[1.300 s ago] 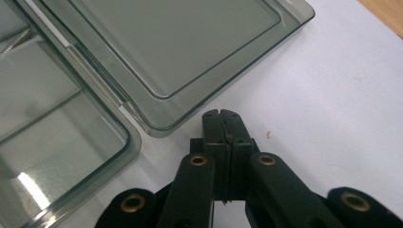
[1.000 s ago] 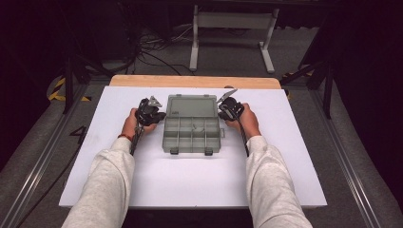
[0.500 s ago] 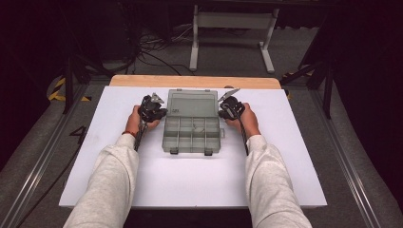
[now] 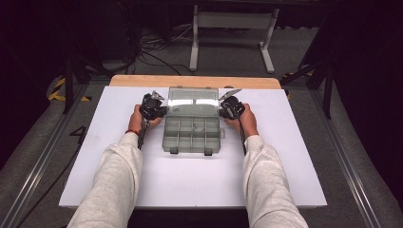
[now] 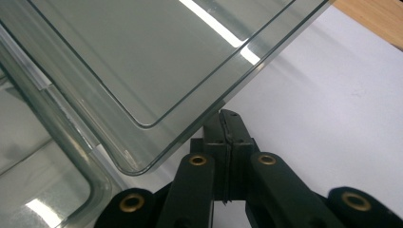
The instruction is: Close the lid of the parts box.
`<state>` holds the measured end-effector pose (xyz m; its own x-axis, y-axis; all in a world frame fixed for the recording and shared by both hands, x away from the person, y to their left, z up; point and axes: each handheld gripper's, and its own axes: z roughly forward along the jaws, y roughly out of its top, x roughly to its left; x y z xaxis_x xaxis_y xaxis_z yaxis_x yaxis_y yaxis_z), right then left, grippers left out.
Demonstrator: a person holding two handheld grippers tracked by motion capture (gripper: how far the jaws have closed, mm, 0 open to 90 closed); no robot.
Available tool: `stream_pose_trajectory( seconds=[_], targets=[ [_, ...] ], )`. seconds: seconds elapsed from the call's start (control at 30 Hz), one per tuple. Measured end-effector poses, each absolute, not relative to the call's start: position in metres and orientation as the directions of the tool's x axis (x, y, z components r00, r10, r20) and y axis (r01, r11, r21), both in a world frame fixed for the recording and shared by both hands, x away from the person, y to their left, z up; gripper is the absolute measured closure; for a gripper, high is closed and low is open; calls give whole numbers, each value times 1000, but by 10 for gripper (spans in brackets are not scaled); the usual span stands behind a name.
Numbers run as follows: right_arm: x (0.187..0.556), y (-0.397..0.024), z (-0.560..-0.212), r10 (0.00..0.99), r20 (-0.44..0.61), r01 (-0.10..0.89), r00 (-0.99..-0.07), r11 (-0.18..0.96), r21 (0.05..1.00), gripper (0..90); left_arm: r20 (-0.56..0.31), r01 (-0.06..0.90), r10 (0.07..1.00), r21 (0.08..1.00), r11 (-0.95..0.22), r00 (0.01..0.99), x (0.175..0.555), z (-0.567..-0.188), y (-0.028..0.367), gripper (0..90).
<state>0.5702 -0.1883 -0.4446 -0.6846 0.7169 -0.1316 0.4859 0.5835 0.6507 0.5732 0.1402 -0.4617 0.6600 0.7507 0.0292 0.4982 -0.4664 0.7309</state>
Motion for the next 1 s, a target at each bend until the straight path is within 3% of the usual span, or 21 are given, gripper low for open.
stream_pose_trajectory(
  seconds=[0.27,1.0],
  targets=[
    [570,-186,-446,734,-150,484,-663,572,662,900,27,505,759,731,-459,651,575,-462,136,891],
    [569,-187,-443,736,-142,448,-661,540,713,900,10,451,764,803,-390,645,578,-457,147,855]
  ],
)
